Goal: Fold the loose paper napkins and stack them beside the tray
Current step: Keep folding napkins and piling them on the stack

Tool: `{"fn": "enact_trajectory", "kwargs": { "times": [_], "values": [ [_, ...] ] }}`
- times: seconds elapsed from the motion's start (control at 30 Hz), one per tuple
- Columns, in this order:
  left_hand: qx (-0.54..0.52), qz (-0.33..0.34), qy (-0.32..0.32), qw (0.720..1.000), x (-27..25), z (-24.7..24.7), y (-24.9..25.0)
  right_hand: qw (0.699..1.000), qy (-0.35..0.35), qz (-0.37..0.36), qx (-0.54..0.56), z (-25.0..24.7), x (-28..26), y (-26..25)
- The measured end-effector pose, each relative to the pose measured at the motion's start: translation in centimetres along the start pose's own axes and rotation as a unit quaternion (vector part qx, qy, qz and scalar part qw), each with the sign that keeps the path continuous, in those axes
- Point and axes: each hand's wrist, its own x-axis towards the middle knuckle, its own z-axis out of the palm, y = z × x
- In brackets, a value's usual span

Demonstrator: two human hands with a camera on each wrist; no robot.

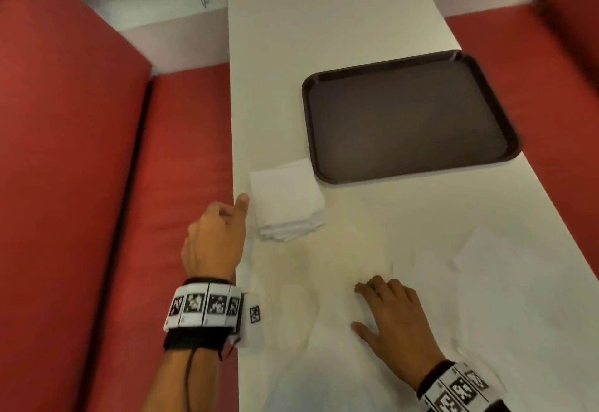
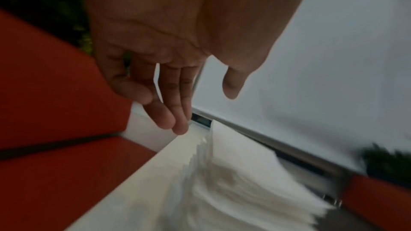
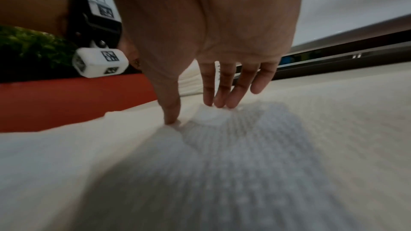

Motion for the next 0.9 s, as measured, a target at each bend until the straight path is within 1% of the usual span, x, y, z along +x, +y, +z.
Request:
{"fn": "enact_trajectory", "kwargs": {
  "times": [0.07,0.13,0.2,0.23,0.3,0.37,0.43,0.5,0.6,0.63,0.7,0.77,0.83,0.9],
  "values": [
    [-0.008,-0.013,-0.026,1.0,-2.0,0.1,-1.5,1.0,-0.005,-0.01,0.008,0.0,0.2,-0.2],
    [-0.034,-0.019,-0.054,0.998,-3.7,0.5,-2.8,0.999,-0.033,-0.018,0.03,-0.2,0.3,-0.3],
    [-0.084,-0.01,-0.061,0.995,-5.4,1.1,-3.7,0.995,-0.041,-0.013,0.093,-0.8,0.4,-0.4],
    [-0.117,0.003,-0.067,0.991,-6.5,1.4,-3.8,0.989,-0.044,-0.006,0.143,-1.5,0.4,-0.5],
    [-0.176,0.035,-0.116,0.977,-9.1,1.8,-3.6,0.963,-0.051,0.006,0.264,-3.6,0.0,-0.7],
    [-0.217,0.056,-0.17,0.96,-11.8,1.9,-3.1,0.936,-0.034,0.015,0.349,-6.0,-0.6,-1.0],
    [-0.258,0.06,-0.189,0.946,-13.7,1.5,-2.1,0.905,0.0,0.029,0.425,-8.6,-1.3,-1.1],
    [-0.318,0.067,-0.207,0.923,-15.4,0.9,-0.7,0.861,0.037,0.043,0.506,-11.3,-2.1,-0.9],
    [-0.363,0.107,-0.236,0.895,-18.3,0.1,2.1,0.801,0.069,0.054,0.593,-15.1,-3.8,-0.7],
    [-0.368,0.123,-0.242,0.889,-19.2,-0.1,3.1,0.789,0.08,0.051,0.607,-16.0,-4.3,-0.5],
    [-0.375,0.165,-0.238,0.881,-21.0,-0.4,5.1,0.776,0.1,0.037,0.622,-17.6,-5.4,0.0],
    [-0.399,0.181,-0.211,0.874,-22.4,-0.7,6.7,0.764,0.104,0.024,0.636,-18.8,-6.4,0.6],
    [-0.428,0.179,-0.182,0.867,-23.5,-0.9,7.9,0.762,0.088,0.017,0.642,-19.7,-7.4,1.4],
    [-0.447,0.175,-0.163,0.862,-24.2,-1.0,8.6,0.77,0.071,0.004,0.634,-20.3,-8.3,2.2]
  ]
}}
